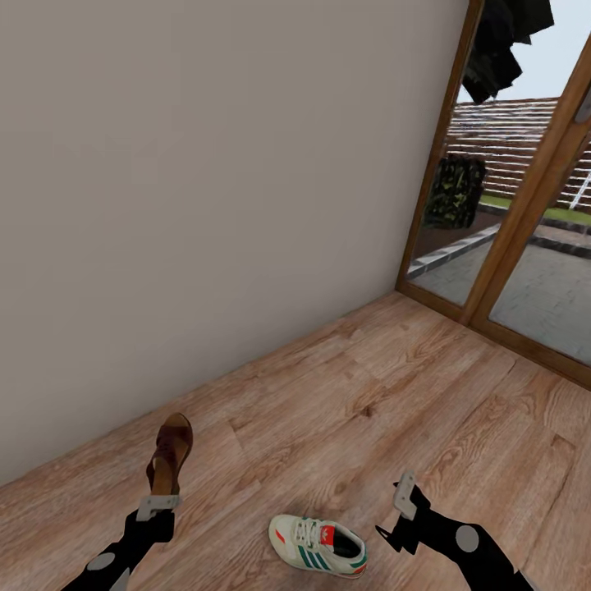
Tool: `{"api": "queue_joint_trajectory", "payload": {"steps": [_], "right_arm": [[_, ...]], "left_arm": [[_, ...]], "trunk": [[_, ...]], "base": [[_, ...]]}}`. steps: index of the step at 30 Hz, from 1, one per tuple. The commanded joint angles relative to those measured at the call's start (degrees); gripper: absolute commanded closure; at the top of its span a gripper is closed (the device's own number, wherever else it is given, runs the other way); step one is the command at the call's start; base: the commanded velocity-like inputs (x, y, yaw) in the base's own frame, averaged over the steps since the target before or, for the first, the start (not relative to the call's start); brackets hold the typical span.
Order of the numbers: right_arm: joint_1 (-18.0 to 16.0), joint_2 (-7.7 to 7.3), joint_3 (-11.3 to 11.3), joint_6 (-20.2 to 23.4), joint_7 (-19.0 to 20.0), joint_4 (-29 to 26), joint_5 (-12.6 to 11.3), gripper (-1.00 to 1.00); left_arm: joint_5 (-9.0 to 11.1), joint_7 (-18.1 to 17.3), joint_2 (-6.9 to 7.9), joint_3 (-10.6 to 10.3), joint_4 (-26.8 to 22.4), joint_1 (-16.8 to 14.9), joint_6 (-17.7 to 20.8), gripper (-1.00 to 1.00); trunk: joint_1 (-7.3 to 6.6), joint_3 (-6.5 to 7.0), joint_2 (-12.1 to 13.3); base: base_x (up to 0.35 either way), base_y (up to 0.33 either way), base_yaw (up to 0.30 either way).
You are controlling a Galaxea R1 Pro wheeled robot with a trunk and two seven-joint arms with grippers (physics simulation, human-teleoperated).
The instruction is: Pick up the two gym shoes and the two sandals from the corridor floor and place them onto the hallstand (shoe rack) in the corridor, making sure they are on the rack and not on the floor. Arrange them so the two gym shoes are next to each other and the two sandals are next to each other.
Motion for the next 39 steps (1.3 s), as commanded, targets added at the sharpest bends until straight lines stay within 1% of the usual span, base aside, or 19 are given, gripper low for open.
{"api": "queue_joint_trajectory", "payload": {"steps": [1,2,3,5,7,9,13,17,18,20,21,24,28,32,33,37,39], "right_arm": [[0.0,0.06,-0.2,-0.5,0.2,0.0,0.6,-1.0],[0.0,0.1,-0.2,-0.5,0.2,0.1,0.6,-1.0],[0.0,0.21,-0.1,-0.4,0.2,0.1,0.5,-1.0],[0.0,0.3,0.0,-0.4,0.2,0.0,0.4,-1.0],[0.0,0.35,0.0,-0.4,0.2,0.0,0.3,-1.0],[0.0,0.38,0.0,-0.4,0.2,0.1,0.2,-1.0],[0.0,0.39,0.0,-0.4,0.2,0.2,0.2,-1.0],[0.0,0.39,0.0,-0.4,0.2,0.0,0.2,-1.0],[0.0,0.39,0.0,-0.4,0.2,0.0,0.2,-1.0],[0.0,0.39,0.0,-0.4,0.2,0.2,0.2,-1.0],[0.0,0.39,0.0,-0.4,0.2,0.2,0.2,-1.0],[0.0,0.39,0.0,-0.4,0.2,0.2,0.2,-1.0],[0.0,0.39,0.0,-0.4,0.2,0.2,0.2,-1.0],[0.0,0.39,0.0,-0.5,0.2,0.2,0.2,-1.0],[0.0,0.39,0.1,-0.5,0.2,0.2,0.2,-1.0],[0.0,0.39,0.1,-0.5,0.2,0.2,0.2,-1.0],[0.0,0.39,0.1,-0.5,0.2,0.1,0.2,-1.0]], "left_arm": [[0.2,-0.5,0.01,0.1,0.0,0.0,-0.1,1.0],[0.1,-0.5,0.02,0.1,-0.1,-0.1,0.0,1.0],[-0.4,-0.5,0.07,0.1,-1.5,-0.1,0.1,1.0],[-0.5,-0.5,0.08,0.1,-2.9,-0.1,0.3,1.0],[-0.5,-0.5,0.1,0.1,-4.0,-0.1,0.4,1.0],[-0.5,-0.5,0.06,0.2,-5.1,-0.2,2.8,1.0],[-0.5,-1.0,0.1,0.2,-6.7,-0.6,5.4,1.0],[-0.6,-3.0,0.11,0.2,-10.4,-1.0,7.6,1.0],[-0.6,-5.6,0.18,0.2,-15.6,-1.2,12.9,1.0],[-0.6,-6.8,0.25,0.2,-20.0,-1.3,17.4,1.0],[-0.6,-7.2,0.26,0.2,-21.8,-1.3,19.1,1.0],[-0.5,-7.7,0.28,0.2,-25.3,-1.4,21.5,1.0],[-0.5,-8.2,0.29,0.2,-28.3,-1.5,23.0,1.0],[-0.5,-9.2,0.24,0.1,-30.8,-1.5,25.8,1.0],[-0.5,-9.7,0.22,0.1,-31.5,-1.5,26.9,1.0],[-0.5,-9.9,0.21,0.1,-31.7,-1.3,27.3,1.0],[-0.6,-10.1,0.26,0.1,-31.9,-0.8,27.3,1.0]], "trunk": [[-0.01,-0.05,0.0],[-0.01,-0.05,0.0],[-0.01,-0.05,0.0],[-0.01,-0.05,0.0],[0.43,-0.4,-0.8],[0.87,-0.81,-1.6],[1.75,-1.75,-3.2],[2.62,-2.8,-4.8],[2.84,-3.07,-5.2],[2.9,-3.69,-5.3],[2.92,-4.0,-5.3],[3.0,-4.94,-5.3],[3.1,-6.19,-5.4],[3.2,-7.44,-5.4],[3.23,-7.75,-5.4],[3.33,-9.0,-5.5],[3.33,-9.17,-5.5]], "base": [[0.002,0.0,0.0],[0.001,0.0,0.0],[0.0,0.0,0.0],[0.0,0.0,0.0],[0.0,0.0,0.0],[0.0,0.0,0.0],[0.0,0.0,0.0],[0.0,0.0,0.0],[0.0,0.0,0.0],[0.0,0.0,0.0],[0.0,0.0,0.0],[0.0,0.0,0.0],[0.0,0.0,0.0],[0.0,0.0,0.0],[0.0,0.0,0.0],[0.0,0.0,0.0],[0.0,0.0,0.0]]}}
